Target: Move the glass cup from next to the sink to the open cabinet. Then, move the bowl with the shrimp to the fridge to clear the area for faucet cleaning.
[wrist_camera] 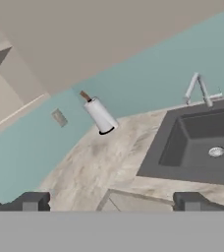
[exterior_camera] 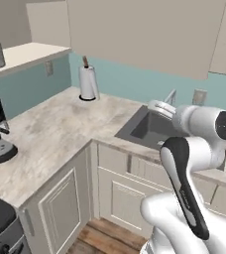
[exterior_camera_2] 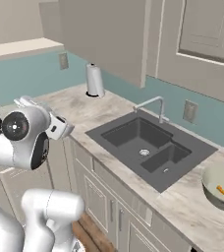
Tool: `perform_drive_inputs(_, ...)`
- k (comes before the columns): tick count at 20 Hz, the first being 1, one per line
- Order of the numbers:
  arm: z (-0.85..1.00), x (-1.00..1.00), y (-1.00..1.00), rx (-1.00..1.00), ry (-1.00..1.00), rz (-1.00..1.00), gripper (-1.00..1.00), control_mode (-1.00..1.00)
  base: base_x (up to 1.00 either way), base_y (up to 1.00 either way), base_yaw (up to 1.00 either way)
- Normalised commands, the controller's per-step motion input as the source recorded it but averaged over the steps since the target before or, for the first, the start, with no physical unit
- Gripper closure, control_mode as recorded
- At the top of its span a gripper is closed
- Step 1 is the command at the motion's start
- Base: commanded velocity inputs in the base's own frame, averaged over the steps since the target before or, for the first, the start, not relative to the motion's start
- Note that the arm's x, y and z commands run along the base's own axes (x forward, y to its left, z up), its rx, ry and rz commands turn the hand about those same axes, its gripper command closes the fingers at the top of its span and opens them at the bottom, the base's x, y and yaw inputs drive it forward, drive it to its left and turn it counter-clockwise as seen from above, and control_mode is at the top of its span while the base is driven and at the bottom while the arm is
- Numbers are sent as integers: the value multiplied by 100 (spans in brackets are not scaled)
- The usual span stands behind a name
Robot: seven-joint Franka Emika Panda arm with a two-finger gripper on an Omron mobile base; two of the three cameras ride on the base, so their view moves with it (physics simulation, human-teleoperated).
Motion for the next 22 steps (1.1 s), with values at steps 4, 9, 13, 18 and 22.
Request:
perform_drive_inputs(4,0,0,0,0,0,0,-100,100,-92,-100,-27)
perform_drive_inputs(9,0,0,0,0,0,0,-100,100,-74,-100,-30)
perform_drive_inputs(13,0,0,0,0,0,0,-100,100,-25,-100,-53)
perform_drive_inputs(18,0,0,0,0,0,0,-100,100,14,-95,-62)
perform_drive_inputs(22,0,0,0,0,0,0,-100,100,59,-23,-57)
